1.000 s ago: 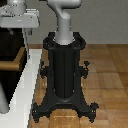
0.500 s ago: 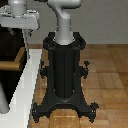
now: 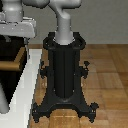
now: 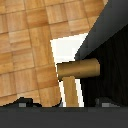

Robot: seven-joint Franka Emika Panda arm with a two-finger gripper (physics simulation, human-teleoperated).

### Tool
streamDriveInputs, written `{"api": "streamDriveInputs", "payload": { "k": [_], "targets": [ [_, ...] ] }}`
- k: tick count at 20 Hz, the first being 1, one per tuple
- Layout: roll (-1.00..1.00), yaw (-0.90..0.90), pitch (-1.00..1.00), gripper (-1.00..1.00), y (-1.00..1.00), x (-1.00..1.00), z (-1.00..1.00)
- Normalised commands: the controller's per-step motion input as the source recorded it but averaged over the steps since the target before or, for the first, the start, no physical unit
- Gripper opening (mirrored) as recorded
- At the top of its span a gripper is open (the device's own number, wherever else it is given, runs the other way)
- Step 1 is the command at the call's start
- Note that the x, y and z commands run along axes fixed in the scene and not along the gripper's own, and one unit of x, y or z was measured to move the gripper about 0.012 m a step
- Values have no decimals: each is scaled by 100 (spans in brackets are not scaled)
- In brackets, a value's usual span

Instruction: Open the door by pressing down and pulling on the handle.

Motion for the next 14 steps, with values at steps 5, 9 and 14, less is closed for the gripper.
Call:
{"api": "streamDriveInputs", "payload": {
  "k": [5,9,14],
  "targets": [
    [0,0,0,100,-20,0,0],
    [0,0,0,100,0,0,-25],
    [0,0,0,100,0,0,-80]
  ]
}}
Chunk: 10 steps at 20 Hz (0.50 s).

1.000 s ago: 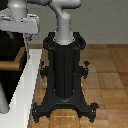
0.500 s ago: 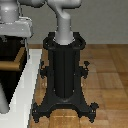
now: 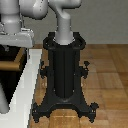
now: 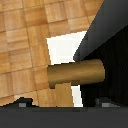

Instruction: Open the door by pressing down and pulling on the handle.

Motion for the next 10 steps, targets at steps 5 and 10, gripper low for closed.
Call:
{"api": "streamDriveInputs", "payload": {
  "k": [5,10],
  "targets": [
    [0,0,0,100,-20,0,-60],
    [0,0,0,100,0,0,-40]
  ]
}}
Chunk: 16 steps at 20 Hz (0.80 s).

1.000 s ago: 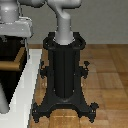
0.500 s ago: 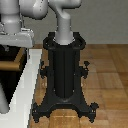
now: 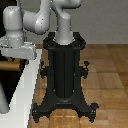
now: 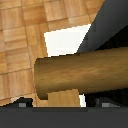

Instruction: Open the door by pressing down and pulling on the handle.

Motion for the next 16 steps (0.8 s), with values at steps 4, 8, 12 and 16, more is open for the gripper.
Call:
{"api": "streamDriveInputs", "payload": {
  "k": [4,8,12,16],
  "targets": [
    [0,0,0,-100,0,0,0],
    [0,0,0,-100,0,0,0],
    [0,0,0,-100,0,0,0],
    [0,0,0,-100,0,0,0]
  ]
}}
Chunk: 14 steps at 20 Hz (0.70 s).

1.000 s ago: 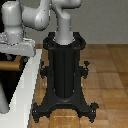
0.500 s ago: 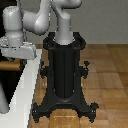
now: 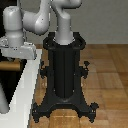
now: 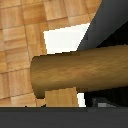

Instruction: Open the door by pressing down and pulling on the handle.

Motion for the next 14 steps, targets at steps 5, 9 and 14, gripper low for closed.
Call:
{"api": "streamDriveInputs", "payload": {
  "k": [5,9,14],
  "targets": [
    [0,0,-9,-100,0,0,-60],
    [0,0,-11,-100,0,0,-75],
    [0,0,-15,-100,0,0,-40]
  ]
}}
